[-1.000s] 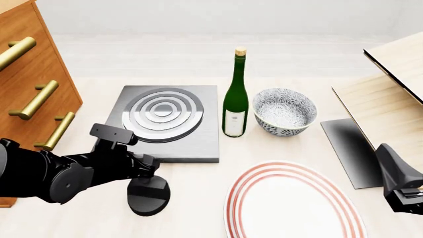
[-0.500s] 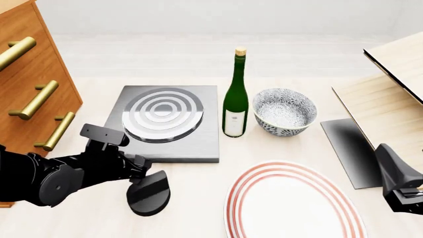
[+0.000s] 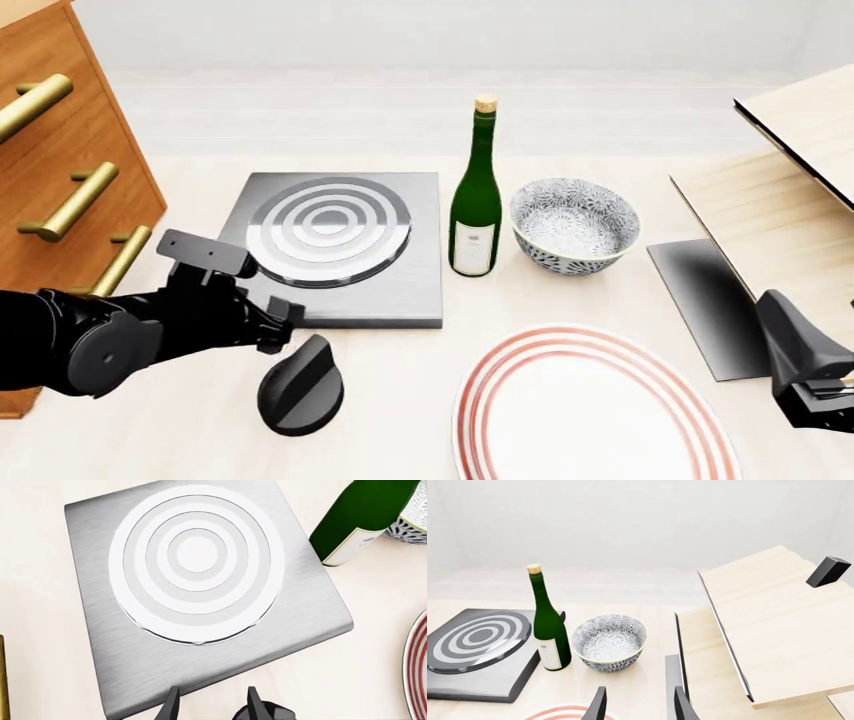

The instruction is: Turn on the stove.

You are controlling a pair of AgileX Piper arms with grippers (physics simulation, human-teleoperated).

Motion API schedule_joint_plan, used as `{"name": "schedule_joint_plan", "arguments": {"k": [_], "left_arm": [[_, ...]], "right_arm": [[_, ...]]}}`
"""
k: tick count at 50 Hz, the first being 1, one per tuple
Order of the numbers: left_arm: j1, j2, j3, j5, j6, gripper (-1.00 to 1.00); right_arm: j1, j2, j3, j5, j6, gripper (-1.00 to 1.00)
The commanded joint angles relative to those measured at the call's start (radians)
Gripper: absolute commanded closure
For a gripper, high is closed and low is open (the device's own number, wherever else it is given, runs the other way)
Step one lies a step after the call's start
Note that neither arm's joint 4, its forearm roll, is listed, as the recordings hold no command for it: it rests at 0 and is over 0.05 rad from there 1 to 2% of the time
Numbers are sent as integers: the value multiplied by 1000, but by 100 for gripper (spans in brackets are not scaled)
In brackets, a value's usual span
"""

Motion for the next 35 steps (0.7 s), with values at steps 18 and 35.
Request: {"name": "schedule_joint_plan", "arguments": {"k": [18, 35], "left_arm": [[23, -582, 129, 294, 31, -100], [49, -862, 59, 548, 26, -100]], "right_arm": [[4, 4, 0, -2, -3, -100], [5, 5, 0, -3, -4, -100]]}}
